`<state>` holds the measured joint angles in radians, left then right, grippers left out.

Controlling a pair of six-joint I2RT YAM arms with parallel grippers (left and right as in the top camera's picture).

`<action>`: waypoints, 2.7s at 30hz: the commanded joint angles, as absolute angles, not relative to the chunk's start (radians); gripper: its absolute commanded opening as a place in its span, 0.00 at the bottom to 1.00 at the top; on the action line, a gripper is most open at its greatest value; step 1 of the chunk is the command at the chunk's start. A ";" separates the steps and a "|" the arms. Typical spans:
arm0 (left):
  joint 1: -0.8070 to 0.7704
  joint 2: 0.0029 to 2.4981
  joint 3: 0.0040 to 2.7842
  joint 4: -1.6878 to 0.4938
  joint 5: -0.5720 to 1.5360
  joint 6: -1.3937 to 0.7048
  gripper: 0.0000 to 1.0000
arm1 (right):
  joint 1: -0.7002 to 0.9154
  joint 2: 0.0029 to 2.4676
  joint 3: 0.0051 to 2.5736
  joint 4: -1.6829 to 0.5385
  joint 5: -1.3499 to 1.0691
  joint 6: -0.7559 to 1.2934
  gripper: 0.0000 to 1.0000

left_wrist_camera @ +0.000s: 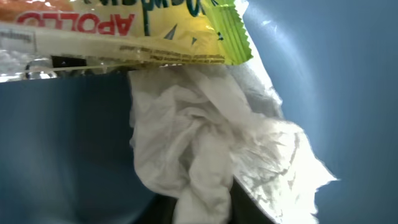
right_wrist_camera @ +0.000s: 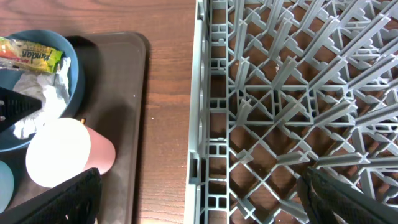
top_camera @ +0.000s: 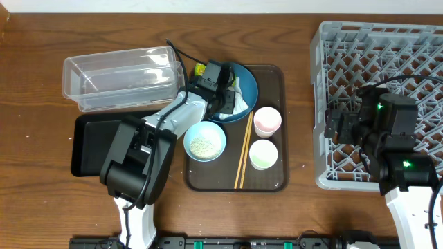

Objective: Sort waste into correct bins and load items into the dishwasher rack
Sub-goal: 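Carry the tissue with the left gripper and drop it into the clear bin, then grasp the yellow snack wrapper on the teal plate with the left gripper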

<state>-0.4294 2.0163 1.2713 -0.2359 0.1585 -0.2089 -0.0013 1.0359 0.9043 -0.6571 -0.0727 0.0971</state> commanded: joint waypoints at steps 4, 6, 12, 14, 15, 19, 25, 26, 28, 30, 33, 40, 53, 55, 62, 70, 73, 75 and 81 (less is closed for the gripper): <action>-0.427 1.910 1.287 -0.299 0.164 -0.203 0.12 | 0.014 1.033 0.928 -0.656 -0.080 0.085 0.99; -0.417 1.850 1.287 -0.336 0.163 -0.203 0.12 | 0.014 1.033 0.928 -0.656 -0.080 0.085 0.99; -0.357 1.663 1.286 -0.432 0.071 -0.202 0.12 | 0.014 1.033 0.928 -0.656 -0.080 0.085 0.99; -0.332 1.622 1.286 -0.437 0.028 -0.199 0.12 | 0.014 1.033 0.928 -0.656 -0.080 0.085 0.99; -0.315 1.602 1.286 -0.437 0.007 -0.198 0.12 | 0.014 1.034 0.928 -0.655 -0.079 0.085 0.99; -0.251 1.560 1.286 -0.429 0.006 -0.183 0.12 | 0.014 1.033 0.928 -0.655 -0.079 0.085 0.99; -0.130 1.569 1.285 -0.386 -0.022 -0.177 0.12 | 0.014 1.034 0.928 -0.655 -0.079 0.085 0.99; -0.106 1.573 1.284 -0.374 -0.040 -0.177 0.13 | 0.014 1.034 0.928 -0.655 -0.079 0.085 0.99; -0.068 1.584 1.282 -0.350 -0.067 -0.176 0.15 | 0.014 1.034 0.928 -0.655 -0.080 0.085 0.99; -0.035 1.597 1.281 -0.327 -0.068 -0.177 0.16 | 0.014 1.033 0.928 -0.654 -0.080 0.085 0.99; 0.001 1.626 1.281 -0.295 -0.068 -0.176 0.30 | 0.014 1.034 0.928 -0.651 -0.080 0.085 0.99; 0.013 1.672 1.281 -0.229 -0.058 -0.177 0.68 | 0.014 1.033 0.928 -0.651 -0.080 0.085 0.99; -0.243 1.678 1.272 -0.331 0.172 0.132 0.68 | 0.014 1.033 0.928 -0.650 -0.080 0.085 0.99; -0.288 1.696 1.272 -0.343 0.172 0.222 0.69 | 0.014 1.033 0.928 -0.650 -0.080 0.085 0.99; -0.382 1.822 1.272 -0.335 0.172 0.343 0.77 | 0.014 1.033 0.928 -0.651 -0.080 0.085 0.99; -0.396 1.982 1.272 -0.274 0.172 0.373 0.80 | 0.014 1.033 0.928 -0.652 -0.080 0.085 0.99; -0.396 2.021 1.272 -0.268 0.172 0.373 0.80 | 0.014 1.033 0.928 -0.651 -0.080 0.085 0.99; -0.396 2.034 1.272 -0.267 0.172 0.373 0.80 | 0.014 1.033 0.928 -0.651 -0.080 0.085 0.99; -0.396 2.036 1.272 -0.267 0.164 0.373 0.40 | 0.014 1.033 0.928 -0.652 -0.080 0.085 0.99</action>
<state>-0.3965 2.0247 1.2720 -0.2623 0.1738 0.3538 -0.0013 1.0359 0.9043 -0.6533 -0.0753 0.0971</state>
